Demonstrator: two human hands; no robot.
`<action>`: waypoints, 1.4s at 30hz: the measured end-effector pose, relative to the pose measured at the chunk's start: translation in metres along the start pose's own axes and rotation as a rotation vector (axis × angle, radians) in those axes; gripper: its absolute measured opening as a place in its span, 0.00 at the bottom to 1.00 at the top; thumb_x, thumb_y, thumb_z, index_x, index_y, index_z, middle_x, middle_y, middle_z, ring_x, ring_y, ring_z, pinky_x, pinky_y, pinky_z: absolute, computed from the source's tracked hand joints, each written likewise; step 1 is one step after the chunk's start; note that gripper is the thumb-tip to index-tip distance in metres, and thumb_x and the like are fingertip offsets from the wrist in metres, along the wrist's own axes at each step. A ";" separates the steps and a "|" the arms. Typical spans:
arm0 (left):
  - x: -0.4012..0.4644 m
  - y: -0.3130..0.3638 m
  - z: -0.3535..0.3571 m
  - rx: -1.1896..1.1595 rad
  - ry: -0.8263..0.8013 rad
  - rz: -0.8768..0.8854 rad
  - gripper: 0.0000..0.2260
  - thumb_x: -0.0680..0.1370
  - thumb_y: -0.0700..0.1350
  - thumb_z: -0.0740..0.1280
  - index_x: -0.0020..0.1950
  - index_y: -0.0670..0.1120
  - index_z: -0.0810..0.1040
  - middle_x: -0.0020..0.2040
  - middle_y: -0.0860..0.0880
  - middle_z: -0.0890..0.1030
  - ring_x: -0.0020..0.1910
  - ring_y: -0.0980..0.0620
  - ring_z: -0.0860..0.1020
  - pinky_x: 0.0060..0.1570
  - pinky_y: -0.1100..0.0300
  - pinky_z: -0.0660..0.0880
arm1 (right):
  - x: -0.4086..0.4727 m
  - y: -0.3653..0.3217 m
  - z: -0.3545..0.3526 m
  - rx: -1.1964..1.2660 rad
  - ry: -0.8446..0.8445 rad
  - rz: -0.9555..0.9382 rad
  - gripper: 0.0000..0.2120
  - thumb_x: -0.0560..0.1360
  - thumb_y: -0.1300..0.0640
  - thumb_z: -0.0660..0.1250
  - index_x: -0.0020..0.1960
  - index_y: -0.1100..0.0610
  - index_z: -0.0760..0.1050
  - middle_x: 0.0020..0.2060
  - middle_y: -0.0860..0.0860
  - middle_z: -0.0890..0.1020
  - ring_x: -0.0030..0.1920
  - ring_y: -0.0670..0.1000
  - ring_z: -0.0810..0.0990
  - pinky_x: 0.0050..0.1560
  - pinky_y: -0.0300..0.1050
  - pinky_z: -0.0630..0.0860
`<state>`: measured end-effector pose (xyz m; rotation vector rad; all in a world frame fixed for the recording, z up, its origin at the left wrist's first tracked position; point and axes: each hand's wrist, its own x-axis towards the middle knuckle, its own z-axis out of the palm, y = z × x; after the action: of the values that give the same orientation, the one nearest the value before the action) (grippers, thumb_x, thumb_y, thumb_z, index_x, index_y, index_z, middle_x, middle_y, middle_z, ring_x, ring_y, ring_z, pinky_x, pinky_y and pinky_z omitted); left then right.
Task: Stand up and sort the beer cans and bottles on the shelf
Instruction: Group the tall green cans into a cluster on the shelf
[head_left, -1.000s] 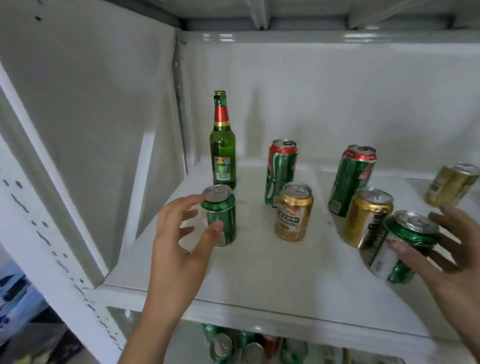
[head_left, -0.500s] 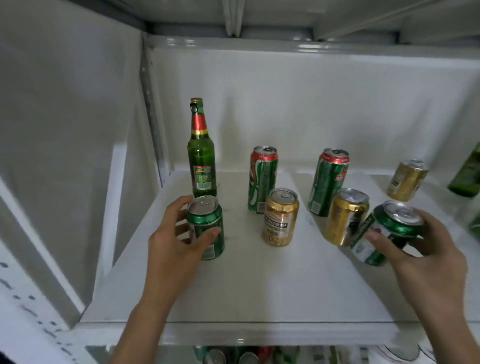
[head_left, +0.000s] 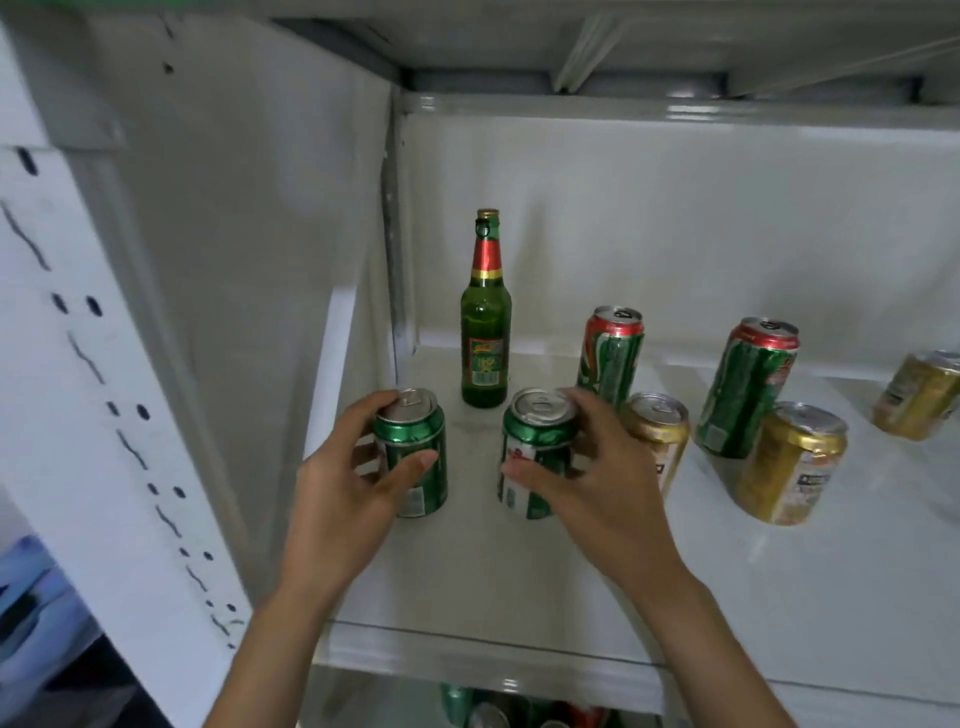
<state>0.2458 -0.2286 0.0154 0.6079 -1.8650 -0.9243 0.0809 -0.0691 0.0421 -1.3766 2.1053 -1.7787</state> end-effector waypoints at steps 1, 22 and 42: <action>-0.001 -0.002 -0.001 0.004 -0.008 -0.004 0.26 0.72 0.45 0.79 0.67 0.59 0.77 0.58 0.71 0.79 0.56 0.65 0.80 0.50 0.74 0.77 | 0.002 0.004 0.008 -0.007 -0.023 0.010 0.29 0.66 0.54 0.83 0.58 0.37 0.71 0.49 0.26 0.80 0.53 0.29 0.79 0.49 0.25 0.76; -0.012 0.017 0.010 0.261 0.153 0.250 0.21 0.81 0.49 0.67 0.72 0.42 0.75 0.71 0.41 0.73 0.70 0.54 0.69 0.72 0.64 0.65 | -0.030 0.013 -0.019 -0.099 0.099 0.043 0.24 0.73 0.53 0.77 0.67 0.44 0.76 0.58 0.37 0.82 0.56 0.40 0.82 0.56 0.37 0.80; -0.009 0.071 0.210 0.016 -0.336 0.050 0.35 0.74 0.45 0.78 0.76 0.61 0.65 0.73 0.53 0.65 0.64 0.47 0.77 0.62 0.47 0.80 | 0.001 0.093 -0.194 -0.230 0.192 0.299 0.36 0.67 0.55 0.82 0.71 0.46 0.71 0.56 0.37 0.81 0.55 0.42 0.82 0.58 0.44 0.80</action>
<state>0.0597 -0.1084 0.0099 0.4321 -2.1759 -1.0281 -0.0813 0.0724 0.0311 -0.8916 2.5229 -1.6478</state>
